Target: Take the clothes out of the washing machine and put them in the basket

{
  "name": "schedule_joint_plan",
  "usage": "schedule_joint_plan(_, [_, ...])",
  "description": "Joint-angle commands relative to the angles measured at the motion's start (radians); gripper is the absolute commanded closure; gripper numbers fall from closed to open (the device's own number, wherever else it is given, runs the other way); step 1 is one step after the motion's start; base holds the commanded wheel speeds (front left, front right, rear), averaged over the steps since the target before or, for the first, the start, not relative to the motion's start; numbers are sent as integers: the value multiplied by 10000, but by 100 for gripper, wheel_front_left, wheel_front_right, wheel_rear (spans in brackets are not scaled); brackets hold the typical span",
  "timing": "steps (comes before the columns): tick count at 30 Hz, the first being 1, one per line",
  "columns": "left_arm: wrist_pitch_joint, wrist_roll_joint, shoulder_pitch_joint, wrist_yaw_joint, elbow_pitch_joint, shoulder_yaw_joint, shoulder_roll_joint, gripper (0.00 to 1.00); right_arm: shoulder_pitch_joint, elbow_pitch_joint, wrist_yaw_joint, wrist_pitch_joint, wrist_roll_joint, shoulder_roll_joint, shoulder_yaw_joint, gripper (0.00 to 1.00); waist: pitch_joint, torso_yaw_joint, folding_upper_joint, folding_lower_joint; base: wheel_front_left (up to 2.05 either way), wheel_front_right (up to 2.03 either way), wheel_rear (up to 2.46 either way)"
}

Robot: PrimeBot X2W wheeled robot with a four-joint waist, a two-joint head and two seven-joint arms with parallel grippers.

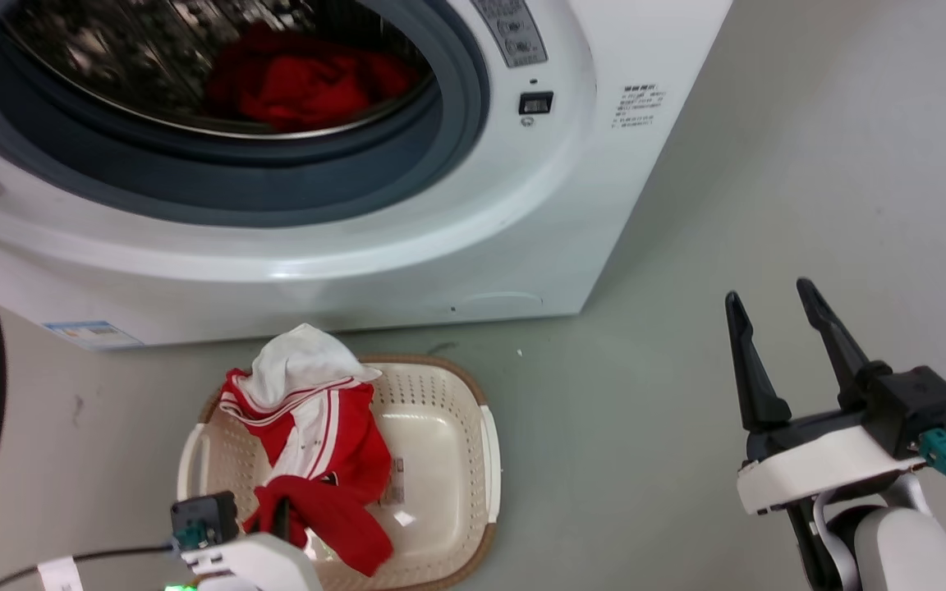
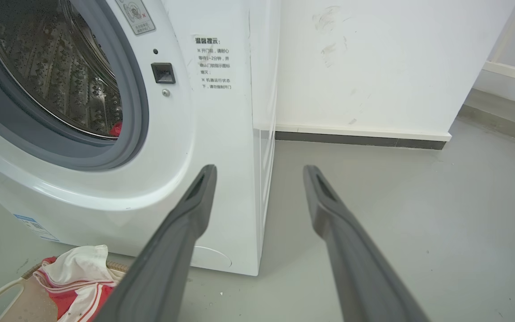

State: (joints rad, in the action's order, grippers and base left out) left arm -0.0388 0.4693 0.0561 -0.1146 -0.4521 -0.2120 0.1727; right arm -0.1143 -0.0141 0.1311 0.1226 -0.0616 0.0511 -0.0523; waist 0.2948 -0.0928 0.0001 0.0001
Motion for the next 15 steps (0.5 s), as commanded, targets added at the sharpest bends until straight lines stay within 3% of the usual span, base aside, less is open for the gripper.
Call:
schedule_joint_plan(1, [-396, 6, 794, 115, -897, 142, 7, 100, -366, -118, -7, 30, -7, -15, -71, 0, 1035, -421, -1, -1, 0, 0, 0])
schedule_joint_plan(8, [-1614, 122, 3194, 386, -4023, 539, 215, 100, -900, -257, -7, 209, -94, -20, -241, 0, 2539, -1116, -1, -1, 0, 0, 0])
schedule_joint_plan(15, [-1930, 259, 4841, 507, -5920, 794, 463, 100, -1166, -280, -7, 427, -248, -20, -211, 0, 3596, -1501, -1, -1, 0, 0, 0])
